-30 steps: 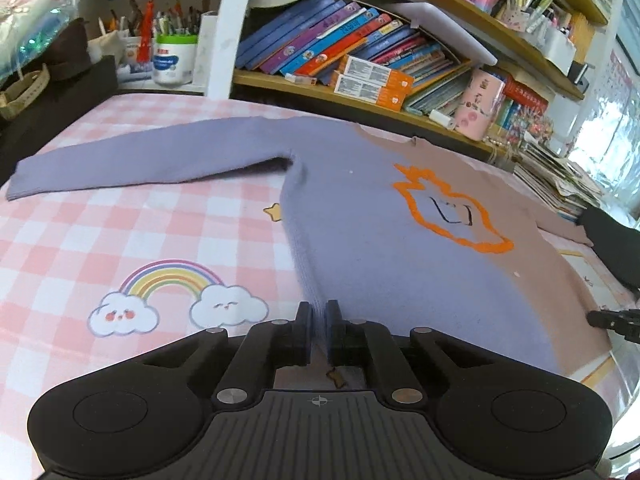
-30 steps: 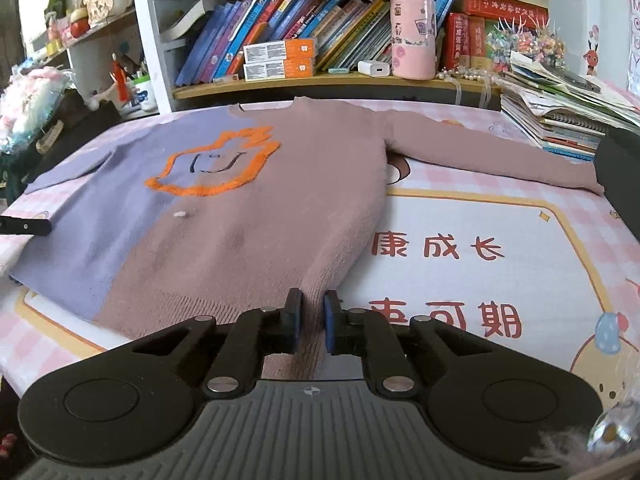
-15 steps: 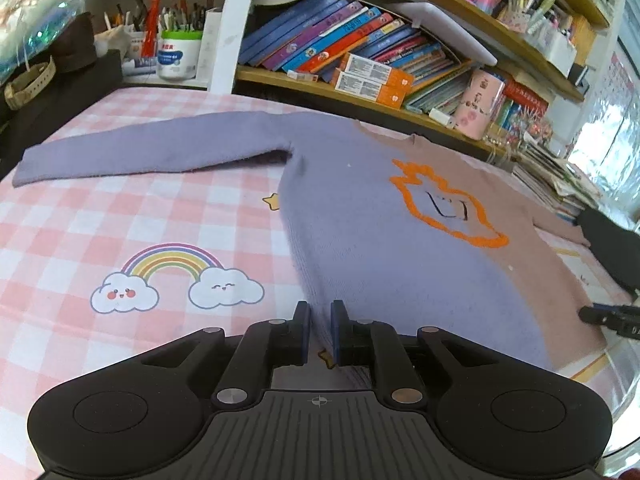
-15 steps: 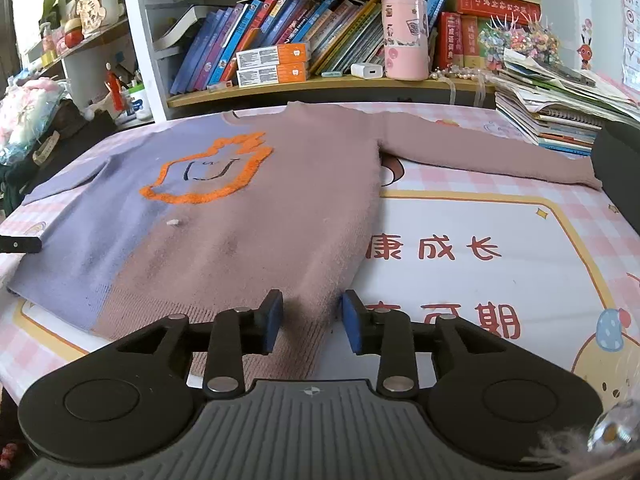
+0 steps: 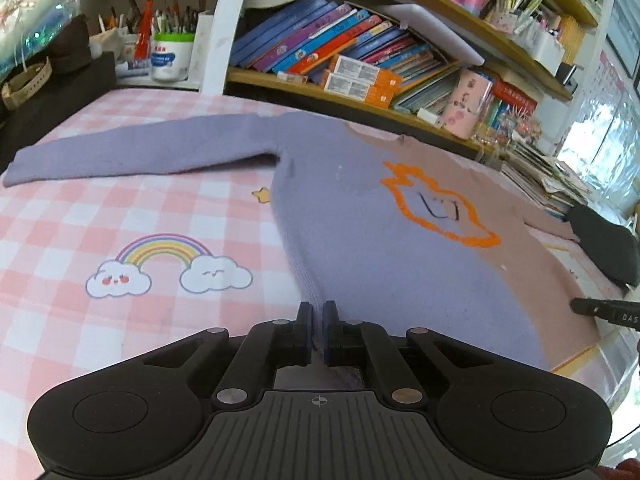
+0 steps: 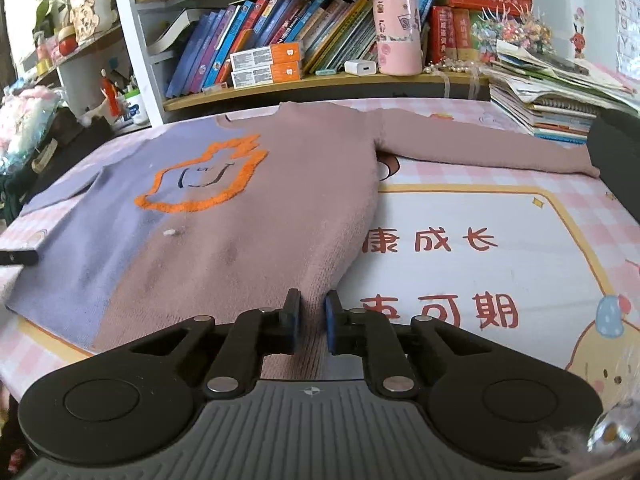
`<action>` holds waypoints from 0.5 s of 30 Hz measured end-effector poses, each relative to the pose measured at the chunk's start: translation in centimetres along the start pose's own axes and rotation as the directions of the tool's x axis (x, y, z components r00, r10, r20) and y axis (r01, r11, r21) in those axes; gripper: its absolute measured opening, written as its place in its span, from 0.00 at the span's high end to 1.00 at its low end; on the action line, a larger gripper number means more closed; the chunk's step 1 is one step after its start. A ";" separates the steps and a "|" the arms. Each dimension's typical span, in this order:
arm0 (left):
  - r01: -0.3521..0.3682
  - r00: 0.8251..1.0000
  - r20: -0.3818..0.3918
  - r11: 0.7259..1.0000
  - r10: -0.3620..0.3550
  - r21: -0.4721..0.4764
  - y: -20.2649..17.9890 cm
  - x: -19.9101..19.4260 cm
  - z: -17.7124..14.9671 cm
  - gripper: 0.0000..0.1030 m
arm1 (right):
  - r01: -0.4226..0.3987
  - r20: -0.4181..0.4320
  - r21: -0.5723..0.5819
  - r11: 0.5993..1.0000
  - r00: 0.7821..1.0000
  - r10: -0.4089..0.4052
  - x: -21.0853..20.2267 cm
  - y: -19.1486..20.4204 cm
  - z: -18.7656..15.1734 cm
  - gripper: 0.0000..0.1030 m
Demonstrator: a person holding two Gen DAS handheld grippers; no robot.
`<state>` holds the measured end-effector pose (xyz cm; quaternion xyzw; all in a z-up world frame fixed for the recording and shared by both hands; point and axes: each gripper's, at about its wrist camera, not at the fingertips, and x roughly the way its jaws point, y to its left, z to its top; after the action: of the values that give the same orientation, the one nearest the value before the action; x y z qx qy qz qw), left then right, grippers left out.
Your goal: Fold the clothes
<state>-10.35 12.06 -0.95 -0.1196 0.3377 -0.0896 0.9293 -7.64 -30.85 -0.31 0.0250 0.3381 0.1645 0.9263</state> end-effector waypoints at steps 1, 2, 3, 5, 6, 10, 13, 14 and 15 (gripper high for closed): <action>0.000 1.000 -0.001 1.000 0.000 0.000 0.0 0.1 0.1 0.96 | 0.003 0.000 -0.004 1.000 1.000 -0.003 0.0 0.1 0.0 0.89; 0.000 1.000 -0.001 1.000 0.000 0.000 0.1 0.1 0.1 0.96 | 0.005 0.001 -0.010 1.000 1.000 -0.005 0.1 0.1 0.1 0.89; 0.000 1.000 -0.002 1.000 0.000 0.001 0.1 0.2 0.2 0.96 | 0.006 0.001 -0.012 1.000 1.000 -0.006 0.1 0.2 0.1 0.89; 0.001 1.000 -0.003 1.000 -0.001 0.001 0.2 0.3 0.3 0.96 | 0.005 0.003 -0.008 1.000 1.000 -0.005 0.2 0.1 0.1 0.89; 0.001 1.000 -0.003 1.000 -0.001 0.001 0.2 0.4 0.4 0.96 | 0.005 0.005 -0.006 1.000 1.000 -0.005 0.2 0.1 0.2 0.89; -0.002 1.000 0.002 1.000 0.002 -0.005 0.2 0.5 0.5 0.96 | 0.012 0.012 -0.009 1.000 1.000 -0.012 0.6 0.1 0.4 0.89; -0.008 1.000 0.010 1.000 0.008 -0.002 -0.1 0.4 0.5 0.96 | 0.020 0.011 -0.021 1.000 1.000 -0.020 0.5 0.3 0.4 0.89; -0.005 1.000 0.018 1.000 0.005 0.002 -0.2 0.1 0.5 0.95 | 0.021 0.011 -0.022 1.000 1.000 -0.020 0.4 0.4 0.4 0.88; -0.003 0.999 0.032 1.000 0.003 0.002 -0.3 -0.3 0.5 0.93 | 0.021 0.011 -0.020 1.000 1.000 -0.021 0.3 0.3 0.4 0.86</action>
<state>-10.29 11.96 -0.33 -0.1193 0.3228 -0.0865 0.9349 -7.26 -30.44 -0.16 0.0132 0.3316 0.1578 0.9300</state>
